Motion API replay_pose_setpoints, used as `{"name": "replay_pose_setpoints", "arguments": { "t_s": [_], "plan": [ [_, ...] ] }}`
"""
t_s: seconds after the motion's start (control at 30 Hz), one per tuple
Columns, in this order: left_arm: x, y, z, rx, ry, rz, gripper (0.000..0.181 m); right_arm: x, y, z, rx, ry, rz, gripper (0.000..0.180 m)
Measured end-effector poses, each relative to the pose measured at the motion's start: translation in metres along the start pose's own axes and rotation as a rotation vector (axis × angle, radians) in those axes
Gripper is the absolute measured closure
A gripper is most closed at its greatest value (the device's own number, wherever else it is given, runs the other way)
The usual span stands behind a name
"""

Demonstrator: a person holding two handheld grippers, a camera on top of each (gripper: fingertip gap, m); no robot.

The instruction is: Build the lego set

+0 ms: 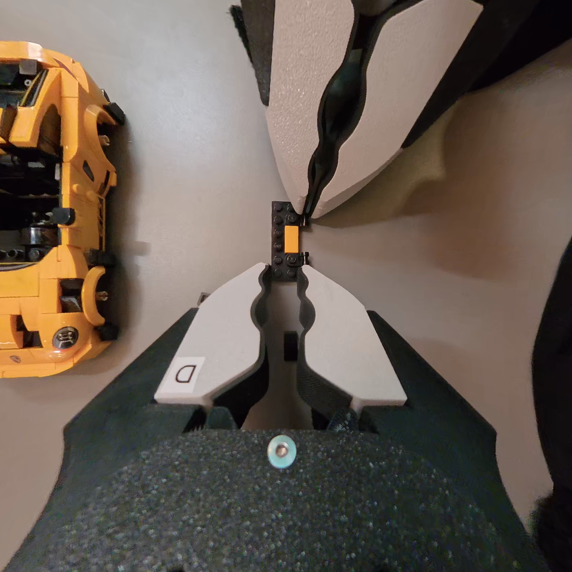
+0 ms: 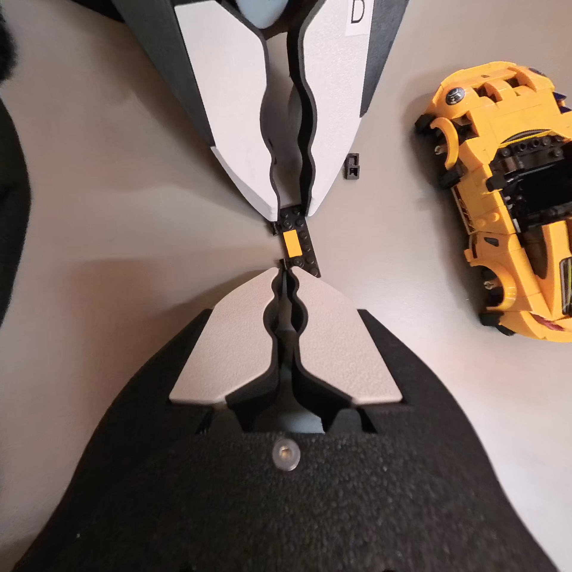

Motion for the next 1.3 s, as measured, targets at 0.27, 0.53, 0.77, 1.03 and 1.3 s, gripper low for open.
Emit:
{"name": "replay_pose_setpoints", "arguments": {
  "t_s": [0.27, 0.53, 0.77, 1.03, 1.3],
  "plan": [
    [0.000, -0.001, 0.000, 0.012, -0.006, -0.019, 0.165, 0.002, -0.001, 0.004, 0.039, 0.002, -0.006, 0.180],
    [0.001, -0.002, -0.001, 0.023, -0.009, -0.033, 0.165, -0.010, 0.011, -0.002, 0.063, -0.008, 0.107, 0.175],
    [0.001, -0.002, -0.001, 0.033, -0.002, -0.036, 0.165, -0.008, 0.014, -0.003, 0.055, -0.049, 0.129, 0.170],
    [0.002, -0.003, -0.001, 0.039, -0.001, -0.049, 0.165, -0.008, 0.013, -0.008, 0.046, -0.061, 0.165, 0.170],
    [0.003, -0.002, -0.002, 0.040, -0.007, -0.017, 0.165, -0.010, 0.015, -0.009, 0.038, -0.068, 0.164, 0.174]
  ]
}}
Point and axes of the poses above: each gripper's, where its closed fingertips meet, z back along the fingers, y out of its top, x = y × z across the jaws, the point moved 10 cm from there along z, back along the fingers, and after that the axes turned 13 degrees about -y, right-handed, at the moved point
